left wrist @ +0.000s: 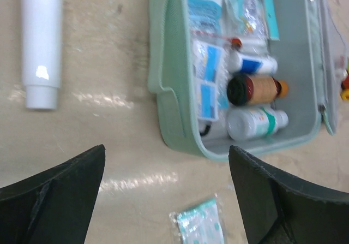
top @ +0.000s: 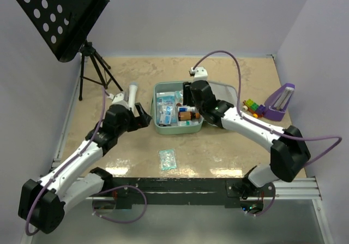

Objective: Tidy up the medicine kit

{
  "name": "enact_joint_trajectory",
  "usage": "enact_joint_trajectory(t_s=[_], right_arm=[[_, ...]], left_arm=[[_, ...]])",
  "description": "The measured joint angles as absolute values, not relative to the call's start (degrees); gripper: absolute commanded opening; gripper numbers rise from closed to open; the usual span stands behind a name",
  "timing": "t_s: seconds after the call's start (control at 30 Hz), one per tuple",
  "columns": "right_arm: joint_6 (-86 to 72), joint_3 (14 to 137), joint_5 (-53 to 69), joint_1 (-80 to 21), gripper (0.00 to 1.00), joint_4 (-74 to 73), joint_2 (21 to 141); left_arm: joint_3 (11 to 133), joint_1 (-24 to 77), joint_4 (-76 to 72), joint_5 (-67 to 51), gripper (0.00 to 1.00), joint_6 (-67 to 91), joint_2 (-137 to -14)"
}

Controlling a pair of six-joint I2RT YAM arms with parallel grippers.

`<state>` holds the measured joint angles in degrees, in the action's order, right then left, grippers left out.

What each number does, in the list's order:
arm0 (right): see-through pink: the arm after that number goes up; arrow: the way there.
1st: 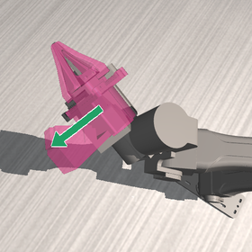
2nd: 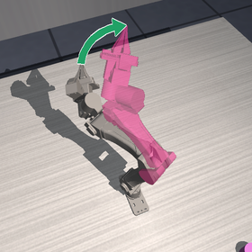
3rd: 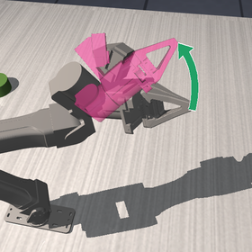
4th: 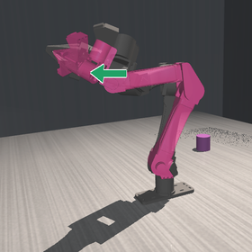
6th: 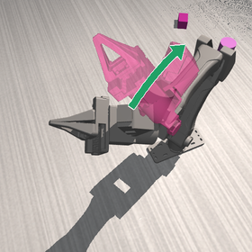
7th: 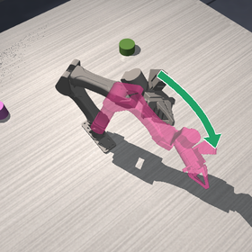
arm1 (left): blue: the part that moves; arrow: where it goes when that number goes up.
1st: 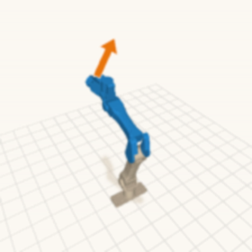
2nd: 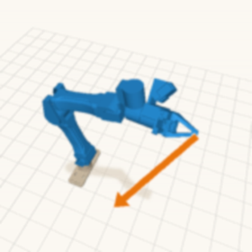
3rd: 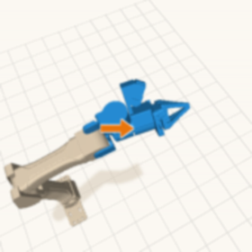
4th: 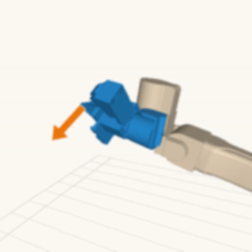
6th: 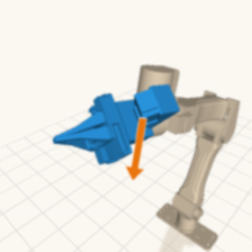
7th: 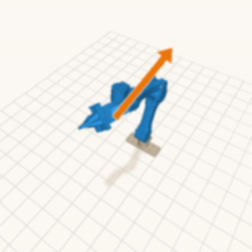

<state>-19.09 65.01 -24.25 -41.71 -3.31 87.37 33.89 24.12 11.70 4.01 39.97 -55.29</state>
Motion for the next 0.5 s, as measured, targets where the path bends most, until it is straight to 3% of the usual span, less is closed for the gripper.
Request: enact_joint_trajectory(t_s=[0.3,0.5], right_arm=[[-23.35,49.58,-16.14,-42.04,0.52,-3.42,73.47],[-27.70,44.91,-12.97,-42.06,0.52,-3.79,66.72]], left_arm=[[28.80,41.47,12.40,1.30,1.00,43.05,-50.48],[23.05,43.92,13.98,-0.54,0.97,46.81,-48.77]])
